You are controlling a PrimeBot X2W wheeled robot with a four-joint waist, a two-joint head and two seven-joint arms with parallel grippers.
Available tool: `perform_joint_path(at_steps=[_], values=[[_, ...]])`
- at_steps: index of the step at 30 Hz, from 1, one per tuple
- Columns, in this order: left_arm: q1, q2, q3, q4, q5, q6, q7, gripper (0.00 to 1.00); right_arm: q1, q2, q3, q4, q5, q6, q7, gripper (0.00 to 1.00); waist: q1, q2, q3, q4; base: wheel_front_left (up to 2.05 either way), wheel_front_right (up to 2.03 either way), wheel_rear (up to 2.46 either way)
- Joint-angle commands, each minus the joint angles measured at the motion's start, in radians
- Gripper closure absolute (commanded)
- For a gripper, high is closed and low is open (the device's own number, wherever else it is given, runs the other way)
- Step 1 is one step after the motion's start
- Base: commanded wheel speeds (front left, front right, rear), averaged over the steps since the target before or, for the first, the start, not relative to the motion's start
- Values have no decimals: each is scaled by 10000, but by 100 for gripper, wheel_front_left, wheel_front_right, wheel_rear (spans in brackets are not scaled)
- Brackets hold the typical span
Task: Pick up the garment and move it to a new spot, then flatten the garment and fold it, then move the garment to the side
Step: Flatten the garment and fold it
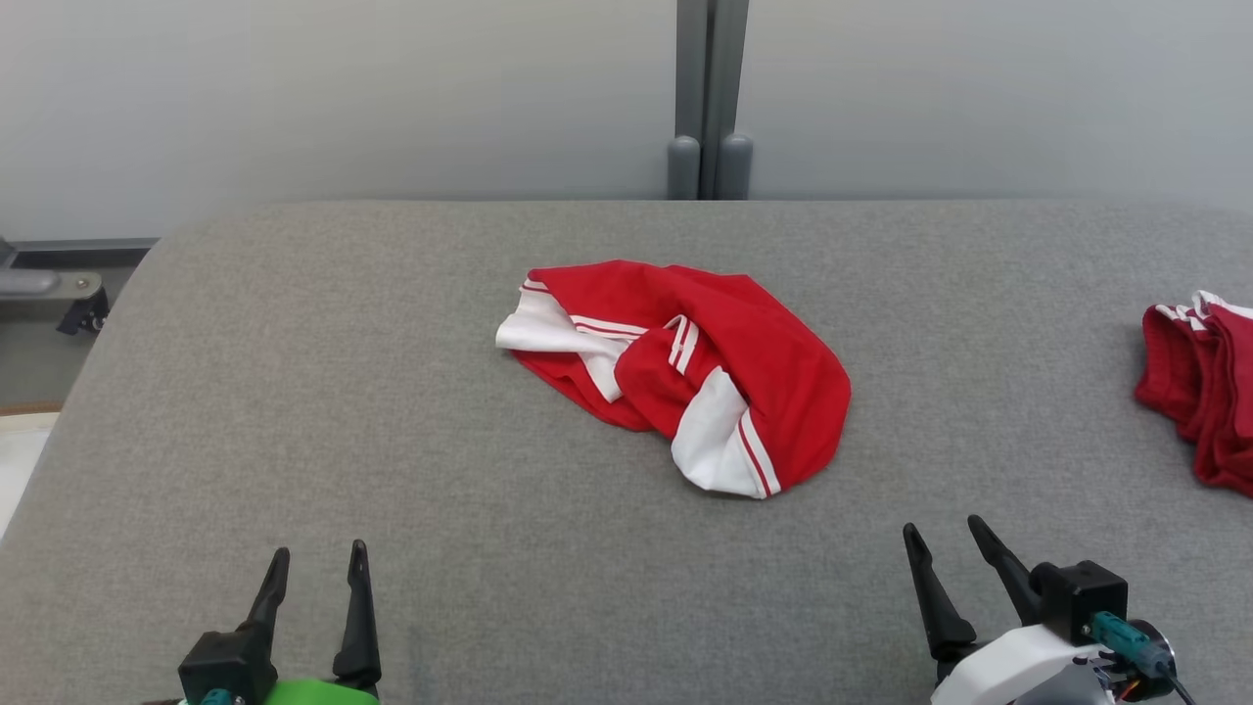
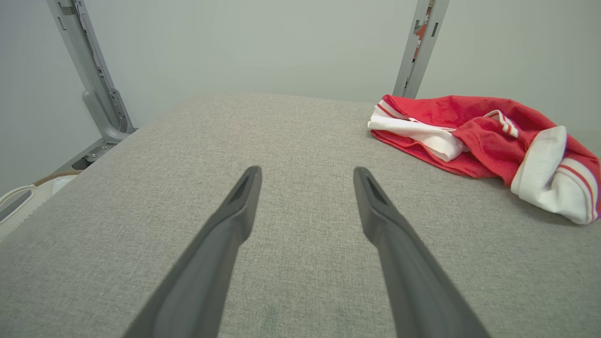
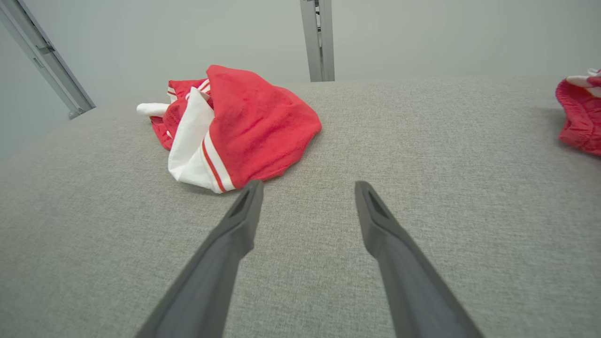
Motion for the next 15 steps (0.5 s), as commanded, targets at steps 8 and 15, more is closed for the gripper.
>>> perform_joint_path(at_steps=[8,15], values=[[-194,-76,-228,4,-128,-55,-5,0,-997,-39,1047,549,-28,-16,-20,0,0,0,373,258,0,0,0],[-527,-82,-514,41,-360,-54,-5,0,-3333,-50,2863,1743,99,-16,-18,0,0,0,953,718,0,0,0]])
